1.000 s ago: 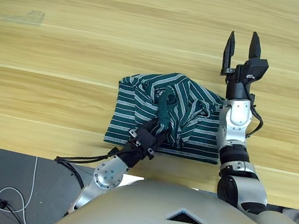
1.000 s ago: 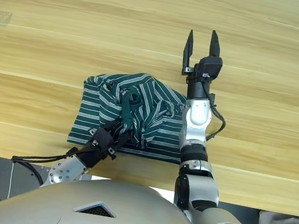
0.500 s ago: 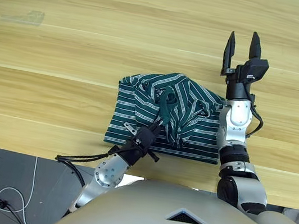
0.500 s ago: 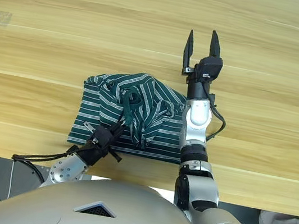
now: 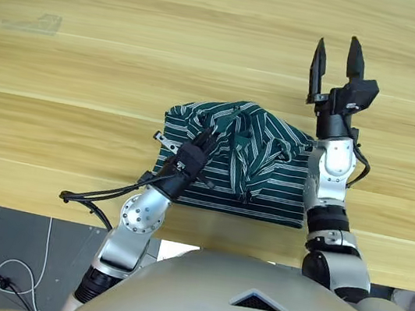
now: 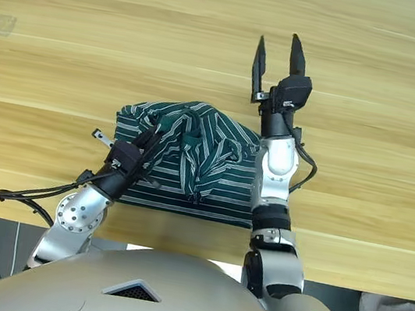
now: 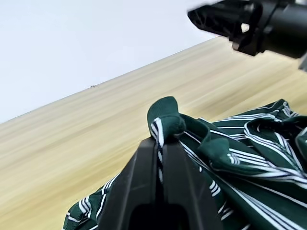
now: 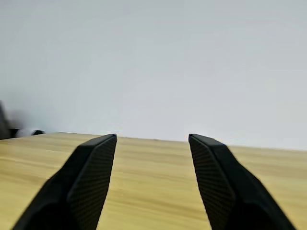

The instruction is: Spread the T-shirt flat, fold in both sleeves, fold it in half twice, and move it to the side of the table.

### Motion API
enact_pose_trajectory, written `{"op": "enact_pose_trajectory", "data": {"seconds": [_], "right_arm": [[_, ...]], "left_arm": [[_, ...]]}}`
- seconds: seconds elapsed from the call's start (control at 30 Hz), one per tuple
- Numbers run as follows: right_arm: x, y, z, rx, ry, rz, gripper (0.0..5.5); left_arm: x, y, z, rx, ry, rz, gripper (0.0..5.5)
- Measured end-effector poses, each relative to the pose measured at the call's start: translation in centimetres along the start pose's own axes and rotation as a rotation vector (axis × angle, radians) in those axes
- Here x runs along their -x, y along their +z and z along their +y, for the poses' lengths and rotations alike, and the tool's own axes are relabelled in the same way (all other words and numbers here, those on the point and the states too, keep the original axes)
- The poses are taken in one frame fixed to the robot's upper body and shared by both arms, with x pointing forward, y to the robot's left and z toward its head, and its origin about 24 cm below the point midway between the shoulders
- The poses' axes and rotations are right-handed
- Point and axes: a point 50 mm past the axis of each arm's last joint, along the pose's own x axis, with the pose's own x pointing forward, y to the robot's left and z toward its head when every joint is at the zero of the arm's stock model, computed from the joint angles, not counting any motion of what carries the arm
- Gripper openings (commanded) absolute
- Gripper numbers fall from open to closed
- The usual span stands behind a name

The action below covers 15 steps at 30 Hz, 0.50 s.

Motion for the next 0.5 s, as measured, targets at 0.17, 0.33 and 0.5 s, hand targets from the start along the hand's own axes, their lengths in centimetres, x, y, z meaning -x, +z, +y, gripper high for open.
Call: {"op": "enact_pose_trajectory", "data": {"seconds": [0.17,0.33,0.5], "right_arm": [[4.2,2.5,2.3,-0.067,0.37,0.147,2.78],[9.5,4.7,4.4,-0.222,0.623,0.412,2.78],[11.0,4.6,5.5,-0.312,0.628,0.517,2.78]], "left_arm": [[-0.1,0.0,0.0,0.001,0.001,0.0,0.03],[-0.3,-0.2,-0.7,0.019,-0.009,0.008,0.03],[-0.3,-0.2,-0.9,0.03,0.002,0.007,0.03]]}}
